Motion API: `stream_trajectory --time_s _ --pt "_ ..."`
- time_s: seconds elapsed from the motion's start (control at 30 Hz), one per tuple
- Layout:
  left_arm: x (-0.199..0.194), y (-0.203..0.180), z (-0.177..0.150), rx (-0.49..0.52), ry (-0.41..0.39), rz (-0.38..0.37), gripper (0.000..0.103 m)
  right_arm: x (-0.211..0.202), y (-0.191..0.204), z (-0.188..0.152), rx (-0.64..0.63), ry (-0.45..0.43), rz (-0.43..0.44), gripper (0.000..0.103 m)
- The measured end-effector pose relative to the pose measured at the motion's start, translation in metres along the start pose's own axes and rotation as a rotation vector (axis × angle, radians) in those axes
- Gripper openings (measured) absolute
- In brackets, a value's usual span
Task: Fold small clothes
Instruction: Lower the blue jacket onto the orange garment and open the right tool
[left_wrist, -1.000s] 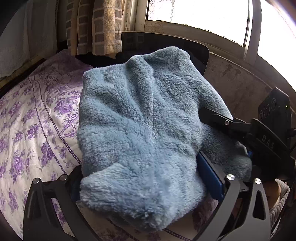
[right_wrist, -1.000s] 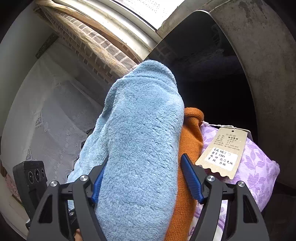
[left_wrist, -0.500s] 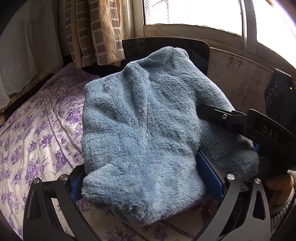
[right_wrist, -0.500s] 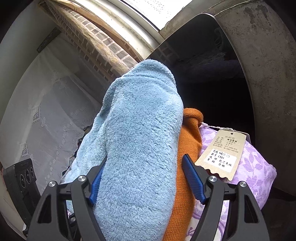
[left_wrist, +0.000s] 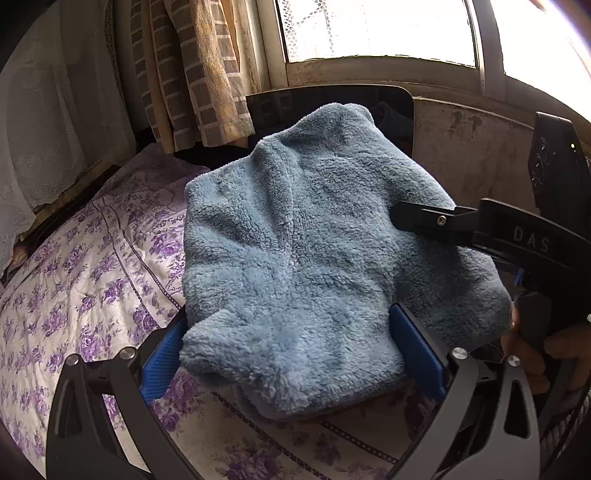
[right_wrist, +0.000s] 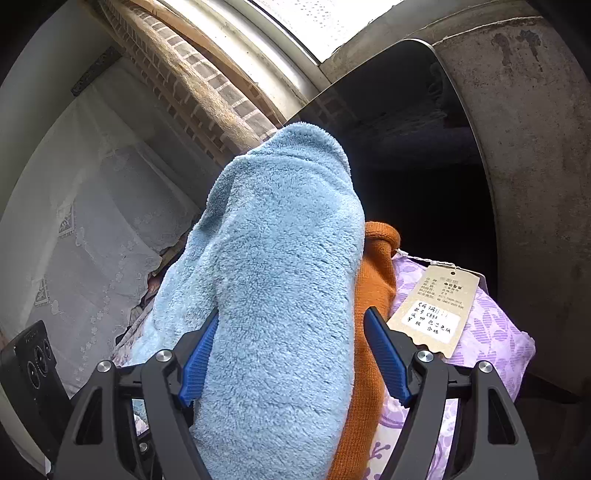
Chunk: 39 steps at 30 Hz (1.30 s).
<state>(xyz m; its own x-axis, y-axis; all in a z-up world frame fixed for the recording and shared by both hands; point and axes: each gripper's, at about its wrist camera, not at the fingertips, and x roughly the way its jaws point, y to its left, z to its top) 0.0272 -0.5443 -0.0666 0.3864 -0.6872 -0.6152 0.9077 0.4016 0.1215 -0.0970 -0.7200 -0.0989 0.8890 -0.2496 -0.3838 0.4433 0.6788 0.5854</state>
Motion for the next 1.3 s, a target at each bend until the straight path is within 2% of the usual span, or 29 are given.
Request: stream_trajectory --time_s 0.1,0.17,0.27,0.33,0.5,0.57,0.63,0.7,0.77,0.83,0.9,0.97,1.07,1.2,1.3 --pt "-0.013 0.012 0.001 -0.037 -0.024 -0.023 0.099 -0.012 0.009 0.002 -0.039 -0.032 -0.033 0.076" --pt "-0.024 0.028 0.004 -0.089 -0.053 -0.028 0.099 -0.025 0.018 0.008 -0.079 -0.078 -0.06 0.069" --pt "-0.029 0.061 0.016 -0.222 -0.064 -0.058 0.099 -0.036 0.032 0.027 -0.124 -0.123 -0.05 0.049" --pt "-0.021 0.076 0.027 -0.281 -0.038 -0.039 0.099 -0.032 0.045 0.043 -0.168 -0.119 -0.045 0.038" --pt "0.008 0.082 0.045 -0.27 0.032 0.083 0.099 0.002 0.066 0.084 -0.242 -0.081 -0.12 0.023" --pt "0.025 0.08 0.045 -0.25 0.08 0.096 0.099 0.022 0.065 0.096 -0.255 -0.036 -0.164 0.019" --pt "0.041 0.076 0.038 -0.235 0.118 0.124 0.099 0.047 0.058 0.099 -0.27 0.046 -0.232 0.015" --pt "0.054 0.073 0.028 -0.223 0.141 0.154 0.099 0.074 0.042 0.091 -0.268 0.16 -0.26 0.014" --pt "0.06 0.076 0.022 -0.237 0.141 0.143 0.099 0.085 0.025 0.08 -0.266 0.187 -0.28 0.012" --pt "0.062 0.082 0.022 -0.274 0.151 0.103 0.099 0.083 0.019 0.079 -0.245 0.177 -0.262 0.012" --pt "0.059 0.081 0.023 -0.271 0.146 0.105 0.099 0.079 0.023 0.079 -0.257 0.172 -0.28 0.012" --pt "0.051 0.078 0.024 -0.244 0.126 0.125 0.099 0.072 0.036 0.078 -0.303 0.142 -0.302 0.013" --pt "0.028 0.081 0.025 -0.256 0.073 0.089 0.098 0.038 0.061 0.073 -0.336 0.068 -0.274 0.014" --pt "0.003 0.086 0.024 -0.282 0.014 0.026 0.098 -0.009 0.092 0.039 -0.451 0.022 -0.218 0.014" --pt "0.016 0.08 0.017 -0.263 0.069 0.008 0.099 -0.022 0.094 0.006 -0.495 0.052 -0.233 0.014"
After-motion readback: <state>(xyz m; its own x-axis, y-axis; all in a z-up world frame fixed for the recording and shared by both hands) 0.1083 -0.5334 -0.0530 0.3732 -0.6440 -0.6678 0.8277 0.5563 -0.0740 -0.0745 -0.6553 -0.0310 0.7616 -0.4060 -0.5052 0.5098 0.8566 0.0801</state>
